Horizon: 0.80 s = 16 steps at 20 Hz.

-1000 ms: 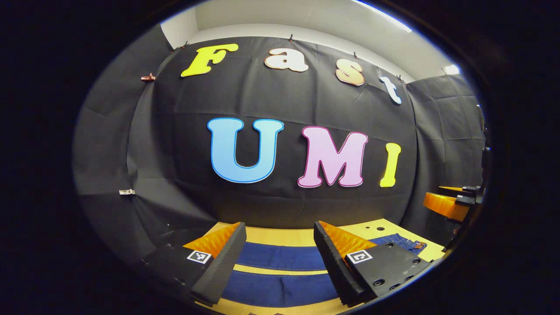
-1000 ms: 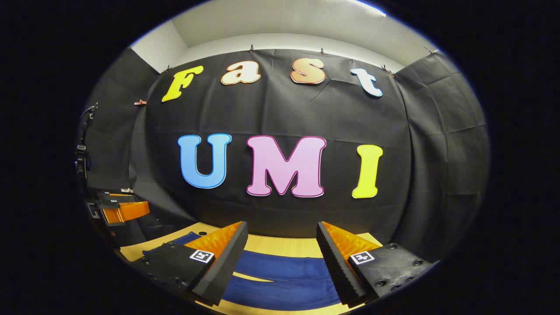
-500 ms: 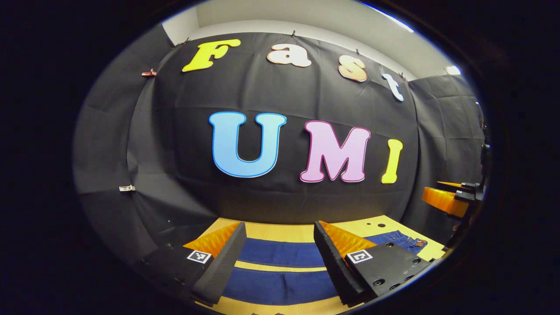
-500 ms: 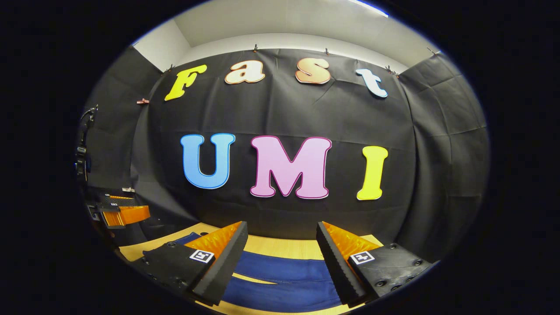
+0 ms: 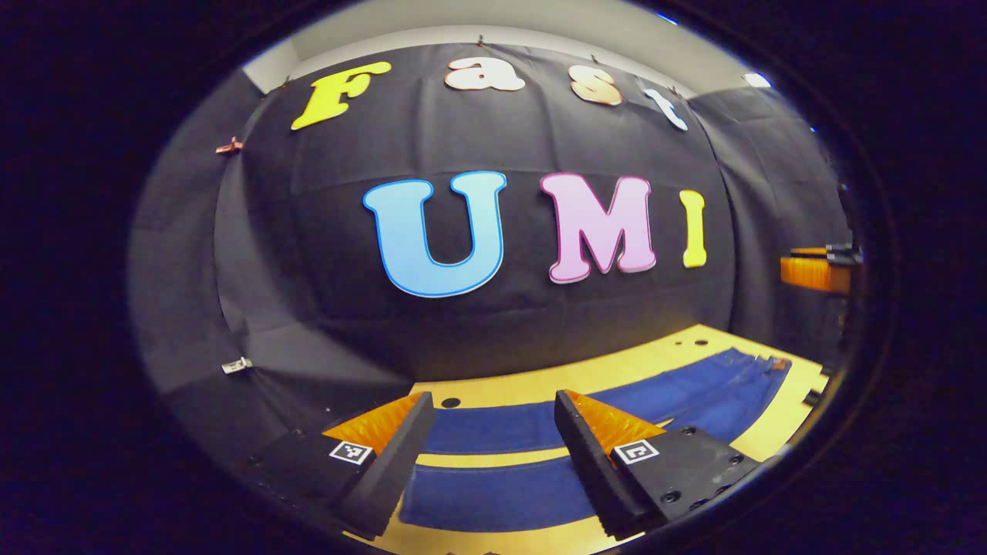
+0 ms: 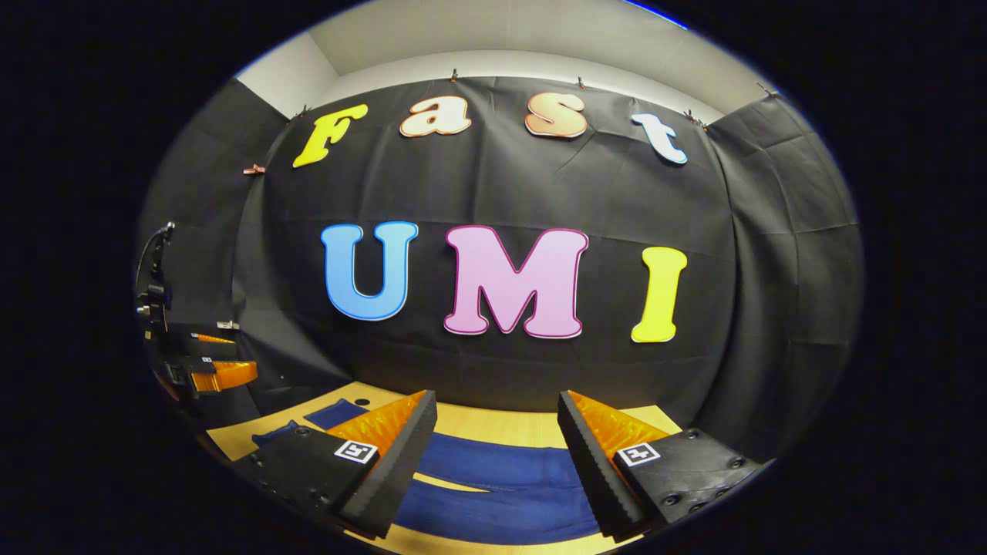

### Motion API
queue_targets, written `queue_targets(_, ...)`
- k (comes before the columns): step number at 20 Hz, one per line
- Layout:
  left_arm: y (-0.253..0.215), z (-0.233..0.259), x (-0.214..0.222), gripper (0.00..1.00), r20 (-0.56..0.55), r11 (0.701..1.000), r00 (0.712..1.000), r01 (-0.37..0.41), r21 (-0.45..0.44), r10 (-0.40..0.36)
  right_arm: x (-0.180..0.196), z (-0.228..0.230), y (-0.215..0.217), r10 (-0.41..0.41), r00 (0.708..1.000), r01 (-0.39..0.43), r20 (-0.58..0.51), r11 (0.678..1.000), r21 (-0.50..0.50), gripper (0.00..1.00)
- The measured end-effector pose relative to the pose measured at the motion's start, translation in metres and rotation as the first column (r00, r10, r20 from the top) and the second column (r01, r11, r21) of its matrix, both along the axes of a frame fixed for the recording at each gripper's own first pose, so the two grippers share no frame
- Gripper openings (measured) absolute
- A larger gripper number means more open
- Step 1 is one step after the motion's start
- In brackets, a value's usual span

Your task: Grasp the waist and the cuffs of the jeans and fold them to make the two legs overlap; first hold the waist and fold one-third of the jeans toward the cuffs, then hold the cuffs and fold the remaining one-third in the same direction to finish folding.

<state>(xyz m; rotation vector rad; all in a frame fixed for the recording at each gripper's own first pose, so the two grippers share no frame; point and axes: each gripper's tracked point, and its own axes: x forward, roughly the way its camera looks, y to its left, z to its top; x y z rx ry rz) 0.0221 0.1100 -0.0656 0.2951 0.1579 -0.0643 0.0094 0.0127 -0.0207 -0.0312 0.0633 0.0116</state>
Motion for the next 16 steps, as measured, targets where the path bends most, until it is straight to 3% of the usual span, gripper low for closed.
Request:
queue_targets(3, 0.034, -0.034, -0.002, 0.98, -0.149, 0.966, 0.985, 0.121, 0.228, -0.088, -0.005, -0.006, -0.006, -0.018, 1.0, 0.018, -0.022, 0.999, 0.026, 0.96)
queue_targets(6, 0.064, -0.088, -0.012, 0.99, -0.34, 0.87, 0.925, 0.3, 0.391, -0.166, -0.01, -0.015, -0.015, -0.046, 0.998, 0.048, -0.052, 0.998, 0.033, 0.96)
queue_targets(7, 0.072, -0.104, -0.013, 0.99, -0.401, 0.838, 0.898, 0.353, 0.417, -0.179, -0.012, -0.019, -0.018, -0.057, 0.996, 0.059, -0.063, 0.998, 0.031, 0.93)
queue_targets(10, 0.104, -0.165, -0.024, 0.97, -0.561, 0.727, 0.81, 0.489, 0.482, -0.173, -0.02, -0.026, -0.03, -0.093, 0.993, 0.094, -0.077, 0.996, 0.007, 0.96)
queue_targets(14, 0.15, -0.23, -0.023, 0.98, -0.704, 0.57, 0.699, 0.631, 0.527, -0.124, -0.031, -0.041, -0.047, -0.149, 0.983, 0.148, -0.105, 0.989, -0.015, 0.96)
queue_targets(16, 0.166, -0.253, -0.03, 0.98, -0.754, 0.522, 0.649, 0.679, 0.515, -0.1, -0.036, -0.049, -0.054, -0.17, 0.978, 0.168, -0.122, 0.986, -0.024, 0.96)
